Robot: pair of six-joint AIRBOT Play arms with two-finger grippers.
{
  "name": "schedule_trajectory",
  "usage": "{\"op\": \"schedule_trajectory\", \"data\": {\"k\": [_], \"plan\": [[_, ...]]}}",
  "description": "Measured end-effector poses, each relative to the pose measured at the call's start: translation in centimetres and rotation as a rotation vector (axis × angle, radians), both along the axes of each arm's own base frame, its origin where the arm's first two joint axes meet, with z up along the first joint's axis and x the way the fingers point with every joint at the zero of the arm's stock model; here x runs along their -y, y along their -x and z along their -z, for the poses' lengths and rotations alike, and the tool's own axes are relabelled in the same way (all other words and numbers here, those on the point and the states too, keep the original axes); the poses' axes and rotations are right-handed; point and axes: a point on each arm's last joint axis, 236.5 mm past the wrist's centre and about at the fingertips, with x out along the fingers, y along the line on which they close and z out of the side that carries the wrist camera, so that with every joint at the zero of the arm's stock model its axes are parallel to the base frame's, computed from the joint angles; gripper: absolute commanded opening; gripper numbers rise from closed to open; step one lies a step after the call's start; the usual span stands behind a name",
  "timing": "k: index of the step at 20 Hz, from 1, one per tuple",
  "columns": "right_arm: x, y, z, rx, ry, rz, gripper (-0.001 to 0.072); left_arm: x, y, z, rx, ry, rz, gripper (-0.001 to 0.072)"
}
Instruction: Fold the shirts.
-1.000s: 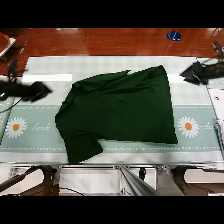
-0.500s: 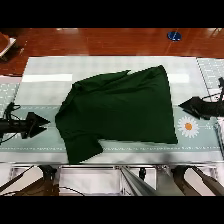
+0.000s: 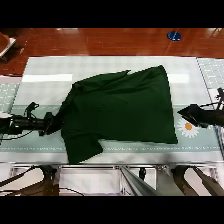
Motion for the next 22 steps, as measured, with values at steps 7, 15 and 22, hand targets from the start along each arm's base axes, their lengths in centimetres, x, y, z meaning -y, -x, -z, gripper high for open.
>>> {"op": "schedule_trajectory", "data": {"k": [7,15,22], "plan": [[1.4,7.9,3.5,-0.311,0.002,0.010,0.0402,0.6,-0.6,0.3,0.035,-0.019,0.046,0.0018],[-2.3,12.5,5.4,-0.517,-0.078,-0.132,0.0402,0.4,-0.9,0.5,0.050,-0.037,0.049,0.0018],[-3.0,11.8,7.3,-0.555,-0.134,-0.113,0.0402,0.3,-1.0,0.6,0.053,-0.042,0.050,0.0018]]}}
